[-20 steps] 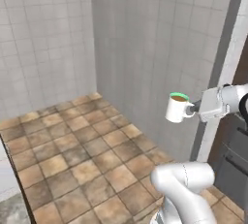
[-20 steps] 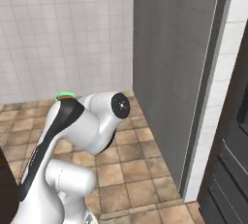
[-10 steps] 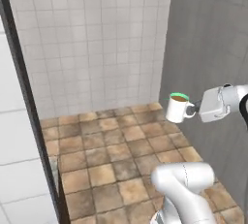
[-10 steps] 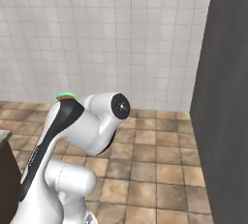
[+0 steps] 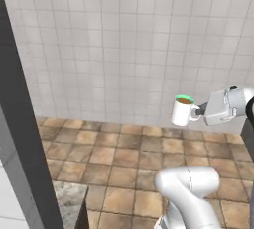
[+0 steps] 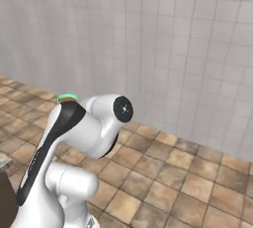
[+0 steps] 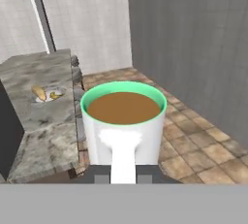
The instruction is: Pick up the brewed coffee from the coffee machine and place it next to the breakfast plate on the dining counter.
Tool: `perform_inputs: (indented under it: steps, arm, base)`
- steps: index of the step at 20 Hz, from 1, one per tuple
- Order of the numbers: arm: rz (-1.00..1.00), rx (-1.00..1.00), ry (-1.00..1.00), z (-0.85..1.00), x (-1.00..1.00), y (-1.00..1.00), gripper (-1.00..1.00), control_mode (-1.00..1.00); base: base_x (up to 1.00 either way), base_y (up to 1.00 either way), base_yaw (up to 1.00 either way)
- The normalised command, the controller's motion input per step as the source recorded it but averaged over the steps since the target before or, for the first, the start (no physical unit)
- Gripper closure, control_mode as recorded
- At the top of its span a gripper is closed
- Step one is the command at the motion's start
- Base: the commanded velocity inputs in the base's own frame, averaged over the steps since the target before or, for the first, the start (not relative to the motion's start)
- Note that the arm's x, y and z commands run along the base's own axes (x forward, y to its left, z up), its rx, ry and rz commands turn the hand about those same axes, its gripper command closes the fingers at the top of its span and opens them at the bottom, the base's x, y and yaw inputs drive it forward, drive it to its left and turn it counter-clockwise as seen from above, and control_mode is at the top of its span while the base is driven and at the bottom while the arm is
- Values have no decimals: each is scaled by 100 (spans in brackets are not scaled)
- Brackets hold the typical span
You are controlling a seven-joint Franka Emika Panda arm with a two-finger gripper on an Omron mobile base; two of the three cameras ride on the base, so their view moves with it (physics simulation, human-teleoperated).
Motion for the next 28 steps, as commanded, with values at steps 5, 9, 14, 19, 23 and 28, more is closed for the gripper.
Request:
perform_inputs:
  steps: [5,9,14,19,23,28]
  arm:
    - [0,0,0,0,0,0,100,100]
    - [0,0,0,0,0,0,100,100]
    - [0,0,0,0,0,0,100,100]
    - [0,0,0,0,0,0,100,100]
    - [0,0,0,0,0,0,100,100]
    - [0,0,0,0,0,0,100,100]
  base:
    - [84,-16,69]
    - [88,-22,65]
    - [86,-36,68]
    - [78,-47,65]
    - [90,-49,63]
    - [99,-48,62]
